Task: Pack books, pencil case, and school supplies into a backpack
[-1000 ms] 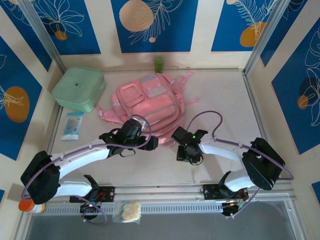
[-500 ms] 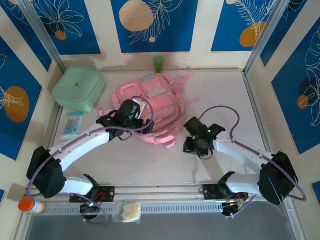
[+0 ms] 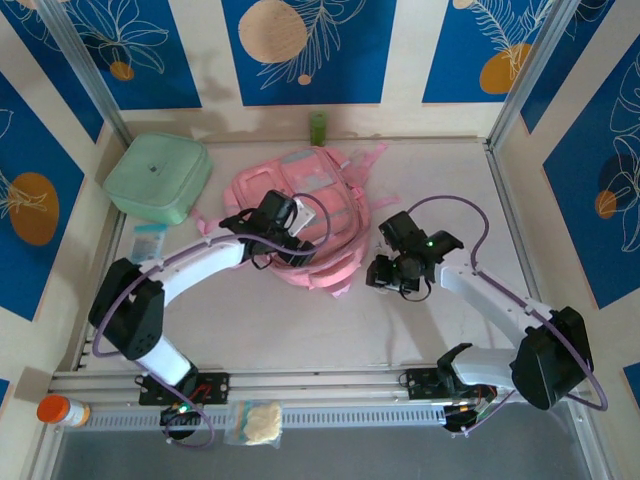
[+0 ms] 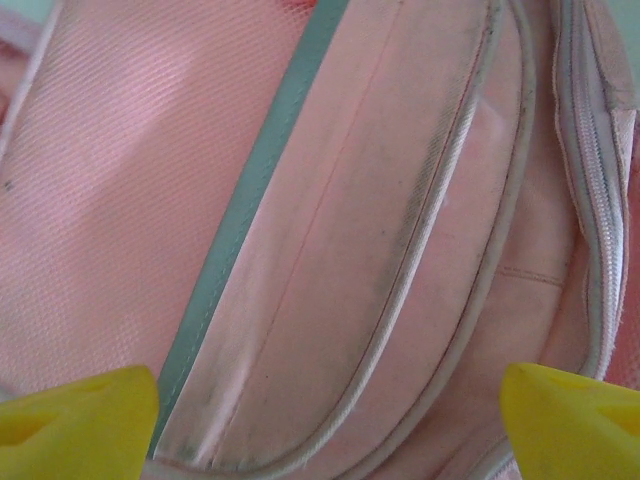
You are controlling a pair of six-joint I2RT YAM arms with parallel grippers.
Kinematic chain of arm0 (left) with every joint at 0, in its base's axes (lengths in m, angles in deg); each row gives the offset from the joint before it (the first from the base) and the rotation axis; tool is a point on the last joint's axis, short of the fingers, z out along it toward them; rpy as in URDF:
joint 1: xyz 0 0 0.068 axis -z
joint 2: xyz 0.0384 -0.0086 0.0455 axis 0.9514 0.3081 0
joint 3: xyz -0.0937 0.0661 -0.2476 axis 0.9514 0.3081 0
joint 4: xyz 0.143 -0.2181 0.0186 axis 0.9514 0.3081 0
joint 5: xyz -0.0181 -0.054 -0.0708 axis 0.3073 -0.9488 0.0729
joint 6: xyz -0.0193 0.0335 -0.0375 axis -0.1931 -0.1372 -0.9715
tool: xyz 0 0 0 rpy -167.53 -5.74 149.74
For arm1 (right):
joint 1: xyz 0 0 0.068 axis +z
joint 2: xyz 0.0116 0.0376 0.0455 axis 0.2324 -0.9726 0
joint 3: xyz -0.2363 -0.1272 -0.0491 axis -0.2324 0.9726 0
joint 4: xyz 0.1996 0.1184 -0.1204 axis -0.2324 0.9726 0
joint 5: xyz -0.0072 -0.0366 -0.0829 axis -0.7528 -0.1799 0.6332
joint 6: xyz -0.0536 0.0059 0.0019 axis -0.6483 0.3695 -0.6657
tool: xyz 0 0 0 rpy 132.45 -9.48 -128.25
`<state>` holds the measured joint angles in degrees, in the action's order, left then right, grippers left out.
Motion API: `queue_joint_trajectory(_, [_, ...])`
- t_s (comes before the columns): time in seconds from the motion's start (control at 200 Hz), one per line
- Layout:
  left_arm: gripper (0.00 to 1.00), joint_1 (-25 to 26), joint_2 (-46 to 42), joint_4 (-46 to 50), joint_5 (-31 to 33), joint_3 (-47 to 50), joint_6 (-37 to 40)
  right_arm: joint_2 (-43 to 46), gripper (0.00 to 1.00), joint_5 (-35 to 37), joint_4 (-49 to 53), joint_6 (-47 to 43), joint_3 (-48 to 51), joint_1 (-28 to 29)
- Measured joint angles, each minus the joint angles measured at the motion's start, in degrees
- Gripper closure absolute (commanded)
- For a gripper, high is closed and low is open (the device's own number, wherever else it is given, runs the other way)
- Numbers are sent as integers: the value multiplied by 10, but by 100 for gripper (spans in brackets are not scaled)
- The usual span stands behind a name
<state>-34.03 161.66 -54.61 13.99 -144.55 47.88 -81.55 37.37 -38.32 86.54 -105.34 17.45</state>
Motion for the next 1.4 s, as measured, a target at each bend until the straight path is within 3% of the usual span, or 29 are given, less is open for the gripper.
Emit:
queue_joint_trajectory(0.23, [13,8,47,-12,5,-21,45,-22,57,-15,-3,-14,-13,-5])
queue_joint_trajectory(0.31, [9,11,55,-22,12,-21,52,-26,57,-18,-6,-18,-15,-5])
queue_joint_trajectory(0.57, [11,13,77,-43,64,-34,78,-33,58,-23,-11,-23,-17,-8])
queue_joint_trajectory(0.705, [17,13,97,-37,78,-52,98,-33,58,-23,-11,-23,-17,-9])
queue_joint_trajectory(1.06, [49,14,100,-25,83,-71,115,-33,58,-25,-11,-23,-17,-9])
queue_joint_trajectory(1.291, [58,7,100,-16,72,-86,110,-33,60,-30,-12,-27,-29,-9])
queue_joint_trajectory(1.401, [71,6,100,-14,66,-87,102,-33,60,-33,-15,-30,-32,-9])
